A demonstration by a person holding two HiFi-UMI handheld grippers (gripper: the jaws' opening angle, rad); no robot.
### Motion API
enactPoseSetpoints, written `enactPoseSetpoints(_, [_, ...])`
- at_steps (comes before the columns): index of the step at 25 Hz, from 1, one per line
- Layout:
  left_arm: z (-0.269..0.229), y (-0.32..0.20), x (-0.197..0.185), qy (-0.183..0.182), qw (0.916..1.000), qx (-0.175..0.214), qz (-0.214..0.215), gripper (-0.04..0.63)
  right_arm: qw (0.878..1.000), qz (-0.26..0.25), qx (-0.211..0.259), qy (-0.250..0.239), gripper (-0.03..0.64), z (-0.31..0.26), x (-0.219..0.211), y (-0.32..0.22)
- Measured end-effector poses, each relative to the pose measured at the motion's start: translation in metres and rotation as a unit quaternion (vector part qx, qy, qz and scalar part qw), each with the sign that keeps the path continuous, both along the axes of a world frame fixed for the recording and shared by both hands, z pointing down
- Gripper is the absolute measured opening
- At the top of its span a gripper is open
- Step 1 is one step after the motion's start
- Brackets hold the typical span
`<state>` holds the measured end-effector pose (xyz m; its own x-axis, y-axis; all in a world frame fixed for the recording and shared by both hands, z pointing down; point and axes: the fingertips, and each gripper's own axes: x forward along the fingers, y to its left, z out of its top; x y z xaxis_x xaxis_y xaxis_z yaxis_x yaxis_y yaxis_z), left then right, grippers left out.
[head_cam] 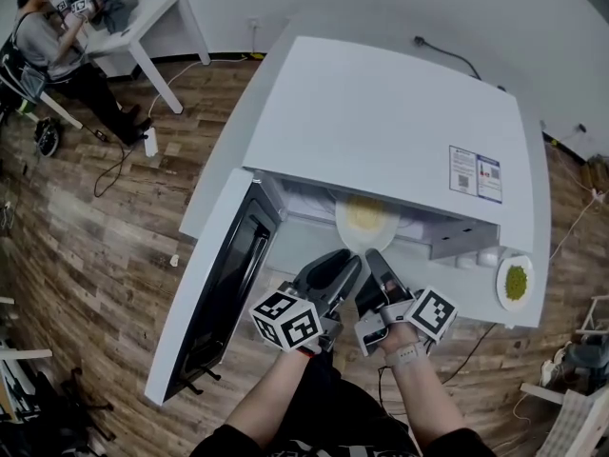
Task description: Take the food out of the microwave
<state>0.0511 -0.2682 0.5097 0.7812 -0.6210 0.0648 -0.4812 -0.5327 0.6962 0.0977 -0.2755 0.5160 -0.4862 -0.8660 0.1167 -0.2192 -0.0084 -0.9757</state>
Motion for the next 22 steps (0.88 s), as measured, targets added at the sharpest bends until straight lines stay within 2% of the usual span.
enactPoseSetpoints(10, [0.003, 0.003, -0.001, 0.072, 0.9962, -0.048, -0.004, 0.098, 1.000, -0.010, 0.009, 0.002, 0.054, -0.004, -0.002, 0.013])
enactPoseSetpoints(15, [0.004, 0.004, -0.002, 0.083, 0.9949, -0.058, -0.002, 0.098, 1.000, -0.019, 0.011, -0.002, 0.054, -0.005, -0.006, 0.021])
enactPoseSetpoints(22, [0.004, 0.013, -0.005, 0.110, 0.9907, -0.079, 0.007, 0.080, 0.999, -0.025, 0.003, 0.021, 0.055, -0.002, -0.007, 0.024])
